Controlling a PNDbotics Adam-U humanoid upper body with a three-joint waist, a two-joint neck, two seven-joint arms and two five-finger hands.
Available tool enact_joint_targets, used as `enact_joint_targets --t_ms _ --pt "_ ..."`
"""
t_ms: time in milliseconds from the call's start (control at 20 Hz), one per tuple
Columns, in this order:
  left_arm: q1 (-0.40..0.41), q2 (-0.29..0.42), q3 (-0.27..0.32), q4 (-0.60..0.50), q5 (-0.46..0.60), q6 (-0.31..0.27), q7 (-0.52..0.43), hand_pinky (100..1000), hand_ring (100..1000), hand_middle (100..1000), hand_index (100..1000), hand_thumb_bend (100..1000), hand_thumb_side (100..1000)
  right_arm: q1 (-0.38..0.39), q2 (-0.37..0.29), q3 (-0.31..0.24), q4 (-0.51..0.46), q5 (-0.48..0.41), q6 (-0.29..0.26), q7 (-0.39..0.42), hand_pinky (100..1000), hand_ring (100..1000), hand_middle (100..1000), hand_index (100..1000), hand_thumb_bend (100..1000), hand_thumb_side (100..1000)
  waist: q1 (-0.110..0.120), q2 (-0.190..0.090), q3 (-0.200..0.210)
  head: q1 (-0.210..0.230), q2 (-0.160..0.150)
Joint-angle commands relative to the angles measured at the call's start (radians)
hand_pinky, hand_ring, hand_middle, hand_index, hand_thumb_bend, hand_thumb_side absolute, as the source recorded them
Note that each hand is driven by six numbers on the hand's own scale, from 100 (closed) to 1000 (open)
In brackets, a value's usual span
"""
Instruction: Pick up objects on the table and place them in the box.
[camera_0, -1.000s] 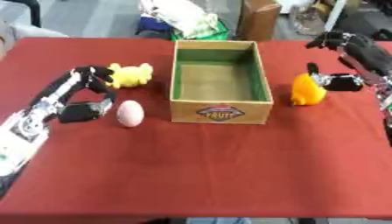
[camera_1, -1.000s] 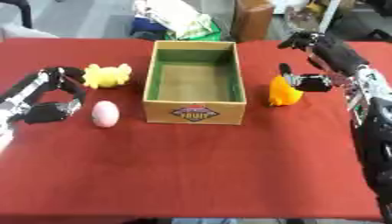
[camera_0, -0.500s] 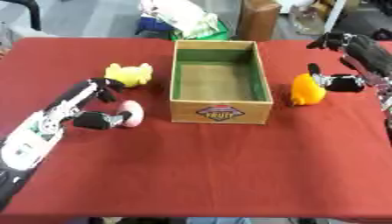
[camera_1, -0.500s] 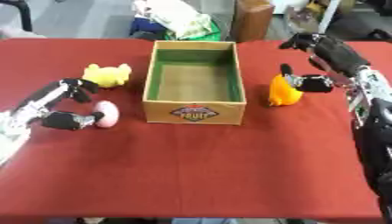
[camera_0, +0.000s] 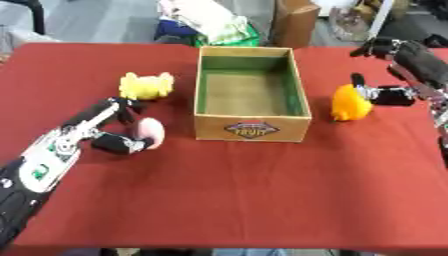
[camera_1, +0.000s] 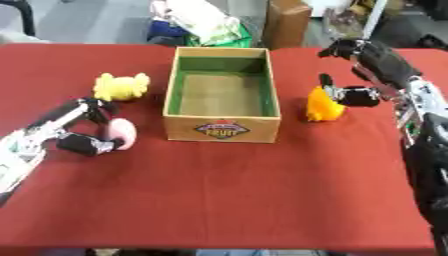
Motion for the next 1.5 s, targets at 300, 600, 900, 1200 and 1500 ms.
enact_joint_targets --t_ms 300,600,900,1200,1500 --pt "-0.023 0.018 0.023 0.006 -0.124 -0.012 0.037 644 508 453 647 165 221 -0.018 -0.013 0.000 -0.019 -0.007 -0.002 0.001 589 677 673 799 100 322 0.001 -0.016 0.003 0.004 0.005" --pt "-0.031 0.037 0.051 -0.065 -0.148 -0.014 0.132 607 446 328 533 117 211 -0.016 -0.015 0.000 -0.019 -0.006 0.000 0.002 589 677 673 798 100 322 0.003 -0.017 0.002 0.001 0.005" --pt "-0.088 0.087 0.056 -0.149 -0.094 -0.010 0.189 615 460 346 550 100 408 -0.015 -0.007 0.004 -0.019 -0.003 -0.005 0.004 592 679 675 798 100 316 0.004 -0.020 -0.008 0.006 0.005" --pt "-0.214 0.099 0.054 -0.102 -0.023 -0.018 0.189 627 481 371 571 100 196 -0.025 0.032 0.026 -0.017 0.022 -0.032 0.007 600 684 680 799 100 330 0.005 -0.017 -0.055 0.037 0.005" --pt "-0.333 0.052 0.054 0.042 0.033 -0.053 0.179 634 495 398 600 100 219 -0.065 0.120 0.064 -0.030 0.052 -0.083 -0.003 604 686 680 800 100 330 0.002 0.002 -0.154 0.100 -0.001"
